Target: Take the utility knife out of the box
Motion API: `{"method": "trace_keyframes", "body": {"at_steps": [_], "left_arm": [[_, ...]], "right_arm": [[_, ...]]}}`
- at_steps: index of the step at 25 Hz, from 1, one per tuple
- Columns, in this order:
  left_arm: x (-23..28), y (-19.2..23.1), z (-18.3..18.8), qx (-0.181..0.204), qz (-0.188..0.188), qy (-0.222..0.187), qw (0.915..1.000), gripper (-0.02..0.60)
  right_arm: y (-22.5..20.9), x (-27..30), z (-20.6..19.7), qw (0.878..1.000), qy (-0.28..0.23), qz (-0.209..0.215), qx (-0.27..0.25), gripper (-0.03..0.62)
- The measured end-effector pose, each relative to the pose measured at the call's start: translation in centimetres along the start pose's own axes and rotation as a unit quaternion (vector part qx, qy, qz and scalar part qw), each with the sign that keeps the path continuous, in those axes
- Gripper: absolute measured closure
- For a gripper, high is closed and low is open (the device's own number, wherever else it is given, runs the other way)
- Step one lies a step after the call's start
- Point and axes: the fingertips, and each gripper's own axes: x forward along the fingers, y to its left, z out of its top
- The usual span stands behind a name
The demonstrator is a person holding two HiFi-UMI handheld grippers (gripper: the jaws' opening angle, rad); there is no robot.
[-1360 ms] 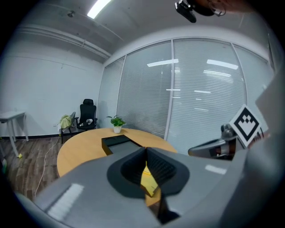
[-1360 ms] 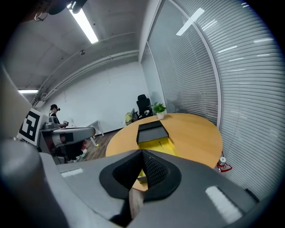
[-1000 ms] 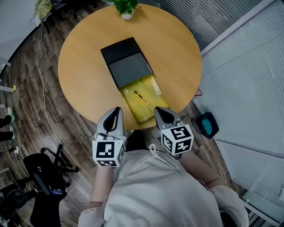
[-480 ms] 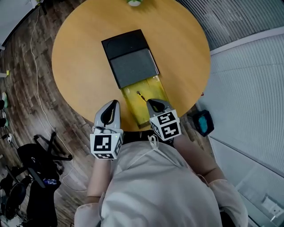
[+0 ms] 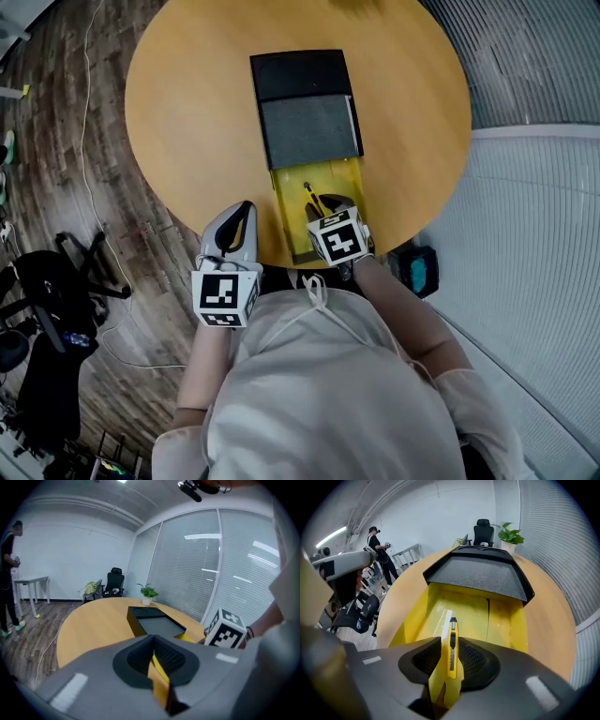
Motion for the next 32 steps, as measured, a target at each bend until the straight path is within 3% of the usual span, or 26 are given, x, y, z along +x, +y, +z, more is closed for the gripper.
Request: {"method": "trace_keyframes", "body": {"at_steps": [9,15,19,26,32], "left_arm": [[-0.9,0.7,-1.9,-0.040,0.063,0.011,0.9971,0.575],[-0.7,-0.3,-2.0,-0.057,0.069,0.015,0.9958,0.575],[-0.6,-0.9,-1.8,-0.054,0.077,0.011,0.9955,0.575],[-1.1,-2.1,0.3,-0.039,0.086,-0.008,0.9955,0.575],[-0.1,-3.3,4.2,-0.020,0.088,-0.042,0.9950,0.575]], "right_arm": [[-0.5,1.7,-0.6,0.998,0.033,0.004,-0.056,0.528],[-0.4,1.6,-0.6,0.994,0.025,0.018,-0.102,0.531],[-0.5,1.0,-0.6,0.995,0.022,0.045,-0.084,0.531],[-0.6,-4.9,4.2,0.994,-0.080,0.060,-0.055,0.531],[-3.0,-10.7,9.0,0.979,-0.192,0.056,-0.037,0.531]]}}
